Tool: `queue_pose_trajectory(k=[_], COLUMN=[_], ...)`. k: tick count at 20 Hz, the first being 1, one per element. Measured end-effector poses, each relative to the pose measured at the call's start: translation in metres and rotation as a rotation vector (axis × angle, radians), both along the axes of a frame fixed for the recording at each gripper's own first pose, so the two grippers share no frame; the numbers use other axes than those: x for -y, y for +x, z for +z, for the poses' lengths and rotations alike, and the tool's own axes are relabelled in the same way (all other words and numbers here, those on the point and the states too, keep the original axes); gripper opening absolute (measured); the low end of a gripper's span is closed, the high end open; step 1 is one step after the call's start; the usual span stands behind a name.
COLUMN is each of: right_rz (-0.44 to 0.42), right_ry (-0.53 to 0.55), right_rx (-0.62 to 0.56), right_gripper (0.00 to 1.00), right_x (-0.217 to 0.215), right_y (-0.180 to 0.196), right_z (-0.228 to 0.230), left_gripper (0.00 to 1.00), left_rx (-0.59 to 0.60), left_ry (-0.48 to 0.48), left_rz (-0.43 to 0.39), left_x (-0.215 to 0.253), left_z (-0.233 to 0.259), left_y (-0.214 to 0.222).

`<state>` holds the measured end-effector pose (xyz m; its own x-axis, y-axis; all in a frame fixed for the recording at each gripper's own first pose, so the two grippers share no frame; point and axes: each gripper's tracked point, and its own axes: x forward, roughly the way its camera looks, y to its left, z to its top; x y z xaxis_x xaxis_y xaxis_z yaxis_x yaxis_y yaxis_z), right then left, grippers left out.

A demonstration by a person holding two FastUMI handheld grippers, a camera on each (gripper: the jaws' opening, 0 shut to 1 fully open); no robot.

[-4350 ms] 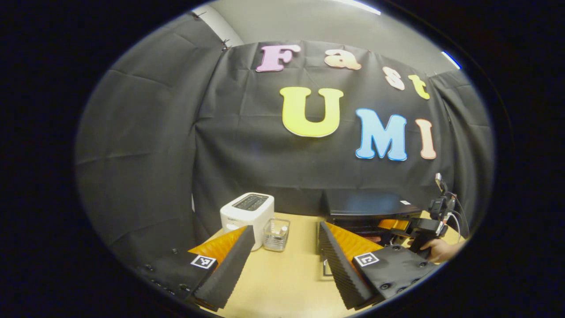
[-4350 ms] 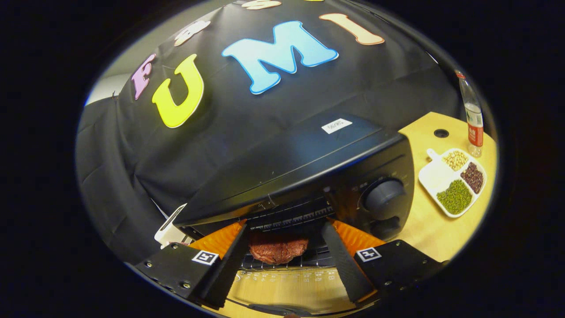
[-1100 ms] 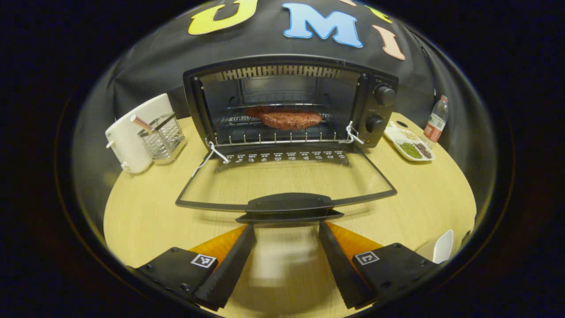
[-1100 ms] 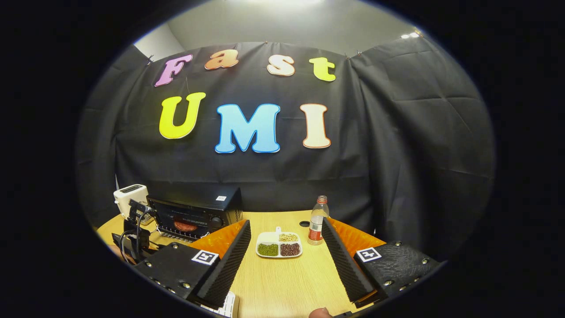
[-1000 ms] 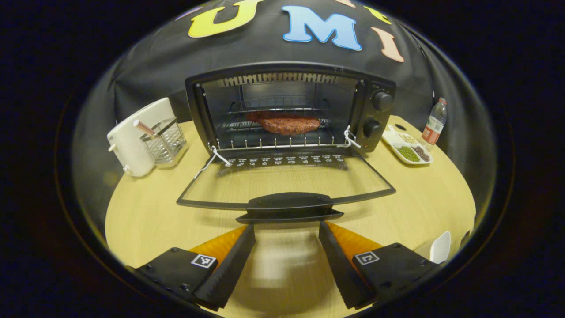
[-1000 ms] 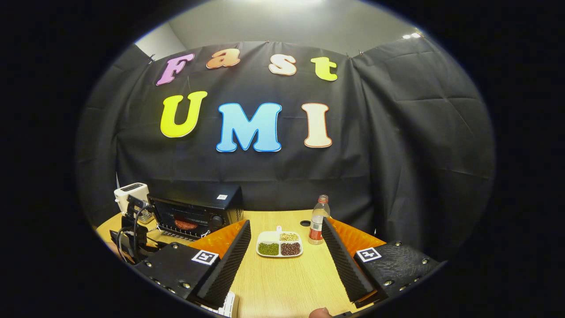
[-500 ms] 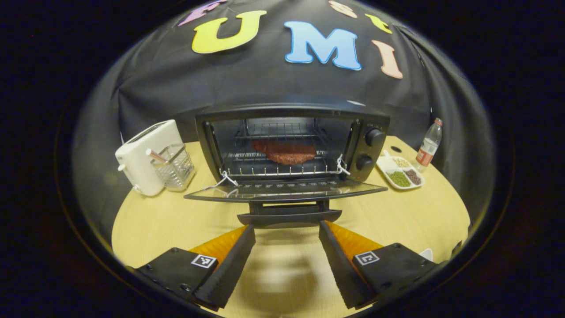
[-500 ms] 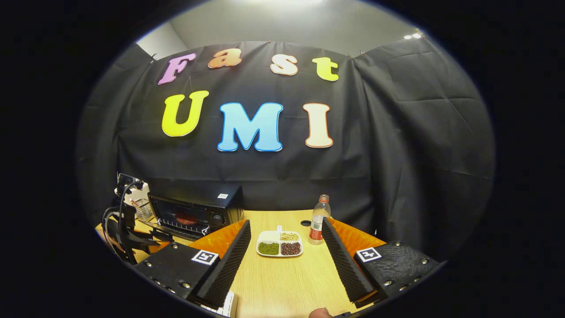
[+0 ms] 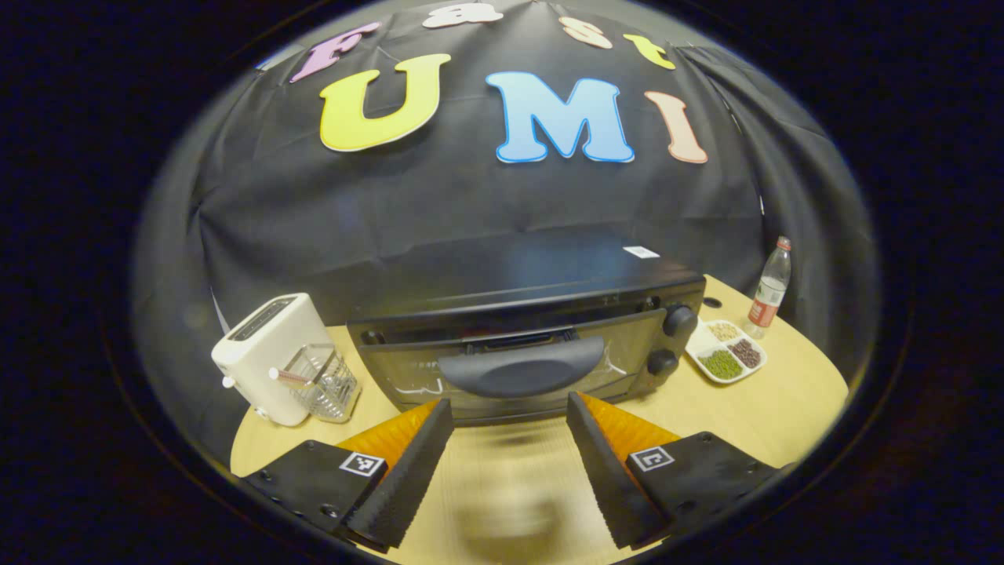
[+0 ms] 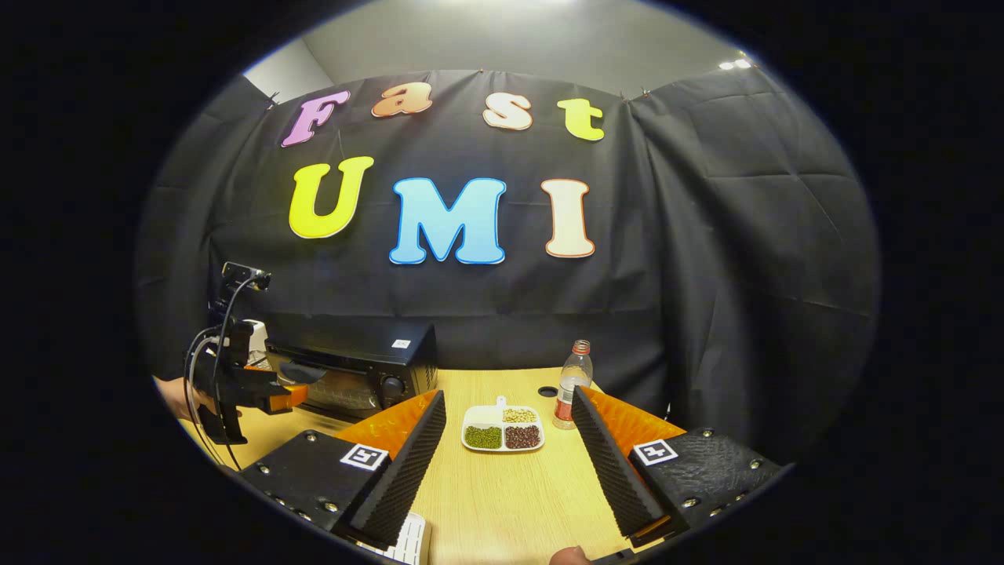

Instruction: Open the electric oven with the left hand, put the food in, and close the electric oven.

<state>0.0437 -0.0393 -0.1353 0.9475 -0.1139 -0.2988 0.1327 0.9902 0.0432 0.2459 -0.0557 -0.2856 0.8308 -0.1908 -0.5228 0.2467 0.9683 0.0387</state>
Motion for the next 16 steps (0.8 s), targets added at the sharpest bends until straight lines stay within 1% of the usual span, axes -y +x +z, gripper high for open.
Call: queue_pose_trajectory(k=[2,3,6,7,9,11,13,16], right_rz=[0.001,0.003,0.005,-0.006,0.005,0.046,0.072,0.138], right_ry=[-0.001,0.0,0.017,0.02,0.035,0.028,0.004,0.039], right_rx=[0.007,0.015,0.047,0.05,0.076,0.091,0.088,0.126], right_gripper=[0.98,0.98,0.98,0.98,0.98,0.98,0.98,0.98], right_x=[-0.005,-0.007,-0.009,-0.006,-0.005,-0.006,0.001,-0.005], right_y=[-0.001,0.0,0.002,0.001,-0.005,-0.01,-0.017,-0.029], right_z=[0.002,0.005,0.019,0.022,0.036,0.044,0.047,0.063], left_gripper=[0.98,1.0,1.0,0.99,0.98,0.99,1.0,1.0], left_rx=[0.05,0.073,0.165,0.193,0.248,0.305,0.343,0.381], left_ry=[-0.027,-0.048,-0.109,-0.122,-0.143,-0.157,-0.162,-0.157], left_rz=[0.013,0.017,0.029,0.036,0.057,0.089,0.125,0.189], left_x=[-0.003,-0.002,-0.002,-0.002,-0.002,-0.005,-0.007,-0.013], left_z=[0.017,0.027,0.07,0.087,0.123,0.159,0.186,0.215], left_y=[0.007,0.004,-0.014,-0.024,-0.051,-0.082,-0.116,-0.168])
